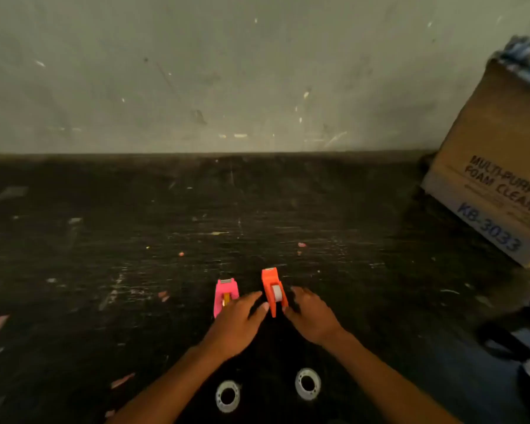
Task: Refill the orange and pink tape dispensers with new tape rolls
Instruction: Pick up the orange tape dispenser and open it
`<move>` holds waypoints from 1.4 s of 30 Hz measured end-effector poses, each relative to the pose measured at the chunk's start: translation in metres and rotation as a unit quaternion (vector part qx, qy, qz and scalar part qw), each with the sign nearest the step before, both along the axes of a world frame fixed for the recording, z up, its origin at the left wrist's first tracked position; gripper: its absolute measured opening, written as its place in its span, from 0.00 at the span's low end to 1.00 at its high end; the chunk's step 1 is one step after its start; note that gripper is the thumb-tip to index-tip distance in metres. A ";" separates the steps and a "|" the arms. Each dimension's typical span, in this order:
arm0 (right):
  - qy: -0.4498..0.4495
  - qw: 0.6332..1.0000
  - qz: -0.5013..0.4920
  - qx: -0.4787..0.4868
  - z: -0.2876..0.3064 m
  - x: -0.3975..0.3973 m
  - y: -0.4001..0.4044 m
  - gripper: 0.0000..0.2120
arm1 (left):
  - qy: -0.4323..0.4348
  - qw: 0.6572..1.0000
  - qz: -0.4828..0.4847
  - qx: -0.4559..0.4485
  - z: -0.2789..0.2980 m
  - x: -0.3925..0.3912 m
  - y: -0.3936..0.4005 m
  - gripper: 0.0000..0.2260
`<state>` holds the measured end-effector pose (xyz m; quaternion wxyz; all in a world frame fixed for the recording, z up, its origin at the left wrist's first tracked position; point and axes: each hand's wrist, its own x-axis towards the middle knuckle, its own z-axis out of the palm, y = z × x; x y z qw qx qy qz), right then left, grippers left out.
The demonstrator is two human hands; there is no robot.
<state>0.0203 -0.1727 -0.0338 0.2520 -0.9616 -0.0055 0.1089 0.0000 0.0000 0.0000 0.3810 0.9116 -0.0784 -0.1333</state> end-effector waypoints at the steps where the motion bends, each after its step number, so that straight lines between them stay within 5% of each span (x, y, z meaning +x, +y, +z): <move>1: -0.002 1.000 -0.014 0.026 -0.006 0.003 0.002 0.20 | 0.027 0.998 0.026 -0.050 -0.006 0.004 -0.008 0.19; 6: -0.036 0.994 -0.050 0.086 -0.039 0.012 0.008 0.06 | 0.116 0.983 0.079 -0.120 -0.019 0.018 -0.035 0.16; 11: -0.090 0.977 -0.079 0.175 -0.041 -0.013 0.009 0.06 | 0.171 0.953 0.165 -0.186 -0.045 0.032 -0.036 0.30; 16: -0.032 0.963 -0.039 0.265 -0.019 -0.032 0.005 0.09 | 0.166 0.950 0.145 -0.220 -0.033 0.022 -0.032 0.08; 20: 0.072 0.920 -0.022 0.385 -0.006 -0.023 -0.002 0.15 | 0.172 0.941 0.132 -0.260 -0.028 0.012 -0.018 0.08; 25: 0.082 0.898 -0.039 0.431 0.004 -0.009 -0.003 0.16 | 0.131 0.915 0.234 -0.303 -0.017 0.012 0.008 0.09; 27: 0.047 0.913 -0.086 0.396 0.004 0.002 -0.009 0.13 | 0.130 0.903 0.254 -0.322 -0.007 0.012 0.026 0.09; 31: 0.007 0.979 -0.123 0.163 -0.018 0.025 -0.010 0.14 | 0.170 0.895 0.229 -0.345 0.008 -0.001 0.044 0.16; 36: 0.018 0.994 -0.095 0.052 -0.022 0.021 0.016 0.18 | 0.208 0.862 0.254 -0.387 0.015 -0.028 0.042 0.12; 38: -0.024 0.992 -0.104 0.061 -0.010 0.007 0.015 0.16 | 0.219 0.850 0.265 -0.399 0.015 -0.037 0.044 0.11; 42: 0.021 0.954 -0.018 0.298 0.029 -0.057 0.018 0.07 | 0.221 0.843 0.257 -0.417 0.012 -0.057 0.034 0.09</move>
